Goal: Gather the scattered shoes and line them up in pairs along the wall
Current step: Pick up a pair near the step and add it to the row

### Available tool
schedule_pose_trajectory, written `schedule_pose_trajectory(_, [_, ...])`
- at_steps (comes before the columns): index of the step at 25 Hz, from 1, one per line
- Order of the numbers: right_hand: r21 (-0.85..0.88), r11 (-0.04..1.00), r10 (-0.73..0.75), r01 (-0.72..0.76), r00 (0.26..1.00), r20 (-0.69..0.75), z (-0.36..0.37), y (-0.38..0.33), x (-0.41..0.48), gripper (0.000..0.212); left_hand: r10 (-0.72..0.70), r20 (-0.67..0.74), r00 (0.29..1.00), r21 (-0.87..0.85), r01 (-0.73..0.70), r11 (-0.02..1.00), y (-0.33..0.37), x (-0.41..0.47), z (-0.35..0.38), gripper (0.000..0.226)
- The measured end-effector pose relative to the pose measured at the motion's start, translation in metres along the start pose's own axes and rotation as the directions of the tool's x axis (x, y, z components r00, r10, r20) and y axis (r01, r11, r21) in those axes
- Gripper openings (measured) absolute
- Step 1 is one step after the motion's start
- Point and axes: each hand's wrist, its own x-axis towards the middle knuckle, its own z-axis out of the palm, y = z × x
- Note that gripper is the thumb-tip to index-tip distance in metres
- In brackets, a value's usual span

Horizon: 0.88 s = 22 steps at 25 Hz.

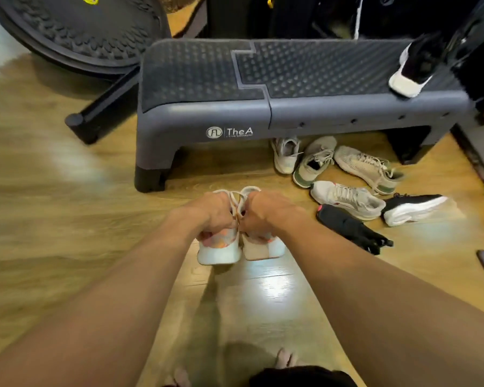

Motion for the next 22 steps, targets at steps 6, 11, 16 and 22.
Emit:
schedule_pose_trajectory(6, [0.148,0.989,-0.025,0.030,0.999,-0.038,-0.251,0.008,-0.223,0.034,0.074,0.128,0.989,0.138,-0.092,0.986,0.162,-0.224,-0.171,0.022])
schedule_pose_trajectory(11, [0.139,0.990,0.059,-0.028,0.974,-0.218,-0.427,0.013,-0.395,0.033,0.250,0.106,0.962,0.244,-0.269,0.932,0.293,-0.394,-0.289,0.030])
schedule_pose_trajectory(16, [0.328,0.941,0.230,-0.084,0.871,-0.435,-0.518,0.026,-0.553,0.027,0.607,-0.036,0.794,0.418,-0.540,0.731,0.390,-0.545,-0.344,0.023])
schedule_pose_trajectory(22, [0.331,0.895,0.445,-0.297,0.635,-0.632,-0.527,0.060,-0.723,0.033,0.870,-0.011,0.494,0.574,-0.709,0.410,0.492,-0.674,-0.300,0.020])
